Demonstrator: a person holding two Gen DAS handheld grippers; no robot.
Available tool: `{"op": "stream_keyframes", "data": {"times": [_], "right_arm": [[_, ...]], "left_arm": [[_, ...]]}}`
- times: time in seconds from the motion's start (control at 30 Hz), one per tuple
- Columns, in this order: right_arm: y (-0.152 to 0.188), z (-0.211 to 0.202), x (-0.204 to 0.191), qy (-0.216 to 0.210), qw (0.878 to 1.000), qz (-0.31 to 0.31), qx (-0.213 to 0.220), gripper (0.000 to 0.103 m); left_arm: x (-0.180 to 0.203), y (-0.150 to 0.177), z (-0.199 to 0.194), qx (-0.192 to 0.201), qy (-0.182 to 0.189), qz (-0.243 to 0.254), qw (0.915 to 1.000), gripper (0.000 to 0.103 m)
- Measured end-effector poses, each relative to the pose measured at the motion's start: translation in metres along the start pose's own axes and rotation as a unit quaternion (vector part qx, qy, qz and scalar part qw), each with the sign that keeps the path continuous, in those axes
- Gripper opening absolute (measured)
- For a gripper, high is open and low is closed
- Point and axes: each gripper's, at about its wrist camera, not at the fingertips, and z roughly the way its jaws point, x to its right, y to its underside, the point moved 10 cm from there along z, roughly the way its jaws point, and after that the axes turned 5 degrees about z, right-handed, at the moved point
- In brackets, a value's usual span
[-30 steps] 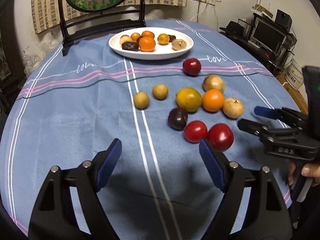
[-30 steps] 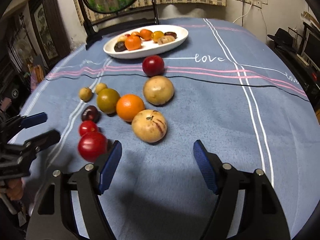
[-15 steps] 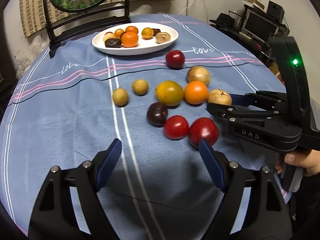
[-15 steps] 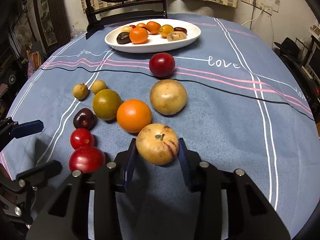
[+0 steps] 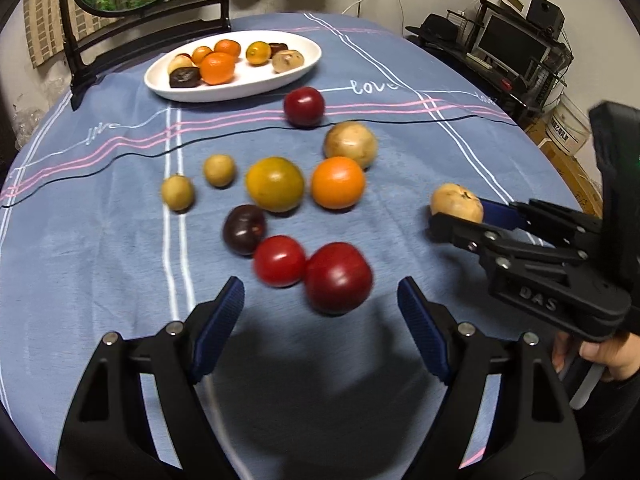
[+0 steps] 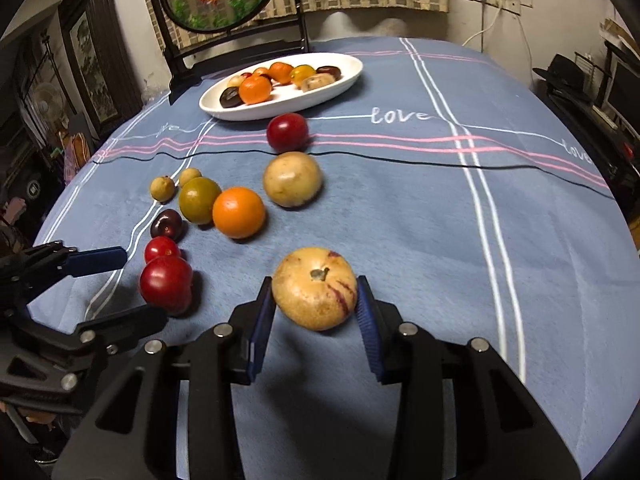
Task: Organize fruits
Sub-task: 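Grasp the large red tomato with the left gripper while the right gripper holds the tan fruit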
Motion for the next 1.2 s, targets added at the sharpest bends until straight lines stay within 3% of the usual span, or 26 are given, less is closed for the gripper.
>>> {"op": "stream_keyframes", "data": {"times": [0.1,0.2,0.33,0.5,0.53,0.57,0.8,1.03,1.2], "right_arm": [[0.004,-0.007,0.008,-0.004,1.000,0.007,0.005,0.041],[0.007,-0.009,0.012,-0.007,1.000,0.012,0.007,0.040],[0.009,-0.010,0.013,-0.011,1.000,0.016,0.008,0.040],[0.012,-0.013,0.010,-0.014,1.000,0.014,0.009,0.040],[0.012,-0.014,0.010,-0.014,1.000,0.013,0.009,0.040],[0.012,-0.014,0.009,-0.014,1.000,0.013,0.009,0.040],[0.014,-0.018,0.003,-0.015,1.000,0.006,0.010,0.040],[0.014,-0.017,-0.012,-0.021,1.000,-0.006,0.006,0.040],[0.014,-0.020,-0.016,-0.022,1.000,-0.011,0.006,0.040]], "left_arm": [[0.005,-0.003,0.008,-0.009,0.000,-0.012,0.9999,0.079],[0.004,-0.006,0.014,-0.010,-0.025,-0.015,0.9995,0.076],[-0.005,-0.008,0.019,-0.016,-0.064,-0.022,0.9976,0.061],[-0.004,-0.004,0.014,-0.014,-0.045,-0.020,0.9987,0.053],[-0.002,-0.001,0.013,-0.015,-0.032,-0.020,0.9992,0.039],[0.001,0.003,0.011,-0.018,-0.009,-0.023,0.9995,0.039],[-0.011,0.019,-0.001,-0.014,0.019,-0.041,0.9989,0.039],[-0.015,0.022,0.004,-0.020,0.010,-0.039,0.9990,0.042],[-0.016,0.014,0.014,-0.016,-0.010,-0.030,0.9994,0.038]]}}
